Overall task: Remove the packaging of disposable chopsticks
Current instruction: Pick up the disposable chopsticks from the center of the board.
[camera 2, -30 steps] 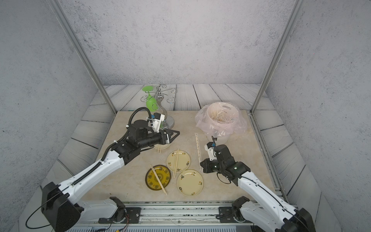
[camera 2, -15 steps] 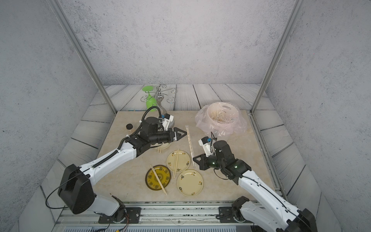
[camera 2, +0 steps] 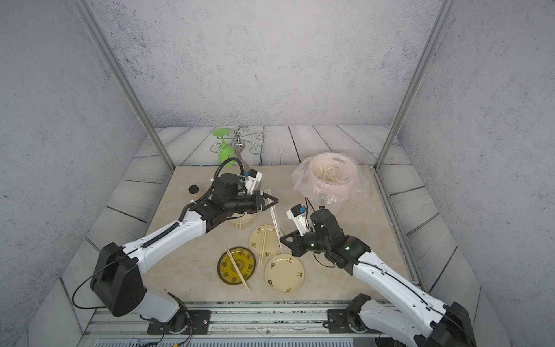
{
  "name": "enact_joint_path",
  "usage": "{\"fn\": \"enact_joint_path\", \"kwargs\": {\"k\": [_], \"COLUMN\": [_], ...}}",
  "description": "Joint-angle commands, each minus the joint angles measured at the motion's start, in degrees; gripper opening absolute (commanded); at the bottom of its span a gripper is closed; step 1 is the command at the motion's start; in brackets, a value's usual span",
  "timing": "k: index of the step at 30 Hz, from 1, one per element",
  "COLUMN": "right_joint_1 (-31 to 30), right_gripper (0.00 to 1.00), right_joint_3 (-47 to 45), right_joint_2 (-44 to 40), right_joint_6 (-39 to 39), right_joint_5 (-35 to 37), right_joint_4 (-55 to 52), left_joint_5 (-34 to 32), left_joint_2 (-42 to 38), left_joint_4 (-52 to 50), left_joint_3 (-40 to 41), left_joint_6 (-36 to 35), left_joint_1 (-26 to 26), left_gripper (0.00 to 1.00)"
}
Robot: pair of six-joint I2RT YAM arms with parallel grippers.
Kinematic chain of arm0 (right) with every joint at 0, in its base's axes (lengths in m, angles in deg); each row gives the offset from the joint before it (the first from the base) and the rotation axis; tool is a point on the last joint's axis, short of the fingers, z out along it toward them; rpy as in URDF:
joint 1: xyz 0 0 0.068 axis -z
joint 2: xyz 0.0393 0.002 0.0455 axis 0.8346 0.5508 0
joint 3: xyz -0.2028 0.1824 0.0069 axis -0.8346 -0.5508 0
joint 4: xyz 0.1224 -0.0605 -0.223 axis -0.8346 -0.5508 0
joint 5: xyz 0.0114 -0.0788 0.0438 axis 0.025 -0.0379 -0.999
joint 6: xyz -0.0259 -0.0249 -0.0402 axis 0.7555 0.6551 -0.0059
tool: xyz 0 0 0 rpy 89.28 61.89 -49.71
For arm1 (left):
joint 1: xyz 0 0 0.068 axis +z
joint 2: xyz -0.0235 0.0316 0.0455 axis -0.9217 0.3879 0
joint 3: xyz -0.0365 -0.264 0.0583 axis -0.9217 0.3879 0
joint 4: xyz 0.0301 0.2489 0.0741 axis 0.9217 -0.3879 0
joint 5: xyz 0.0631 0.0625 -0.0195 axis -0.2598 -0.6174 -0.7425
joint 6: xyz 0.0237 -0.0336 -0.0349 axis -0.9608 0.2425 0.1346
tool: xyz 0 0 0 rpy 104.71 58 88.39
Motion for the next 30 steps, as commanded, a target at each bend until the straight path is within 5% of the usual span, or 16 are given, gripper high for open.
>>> {"fn": "enact_joint_path", "kwargs": {"k": [1, 4, 9, 16, 23, 30], "right_joint_1": [-0.19, -0.2, -0.13, -0.16, -0.19, -1.7], "right_gripper": [0.29, 0.65, 0.8, 0.8, 0.7, 0.61], "right_joint_3": [2.81, 4.0, 7.32, 9.7, 10.18, 8.66], "right_joint_2": [-0.52, -2.26, -4.73, -3.62, 0.29, 3.16], "right_joint_6": [2.03, 4.36, 9.6, 10.94, 12.69, 5.9], "right_joint_5": [1.86, 2.16, 1.72, -9.44, -16.86, -21.37], "right_joint_4": [-0.6, -1.68, -3.26, 4.48, 8.54, 19.05], "left_joint_5": [-0.29, 1.44, 12.64, 25.48, 27.3, 25.66], "left_joint_2": [-3.11, -4.89, -8.24, -13.5, -17.24, -19.43], "left_joint_4": [-0.88, -2.38, -1.49, 17.69, 21.49, 24.49], "left_joint_3": [-3.19, -5.49, -8.56, -1.25, 1.59, 3.62], "left_joint_6": [-1.49, -4.92, -14.24, -8.84, -7.63, -6.94], "left_joint_1": [0.79, 1.99, 4.5, 7.43, 7.44, 7.44], "left_gripper": [0.0, 0.0, 0.0, 0.0, 0.0, 0.0]}}
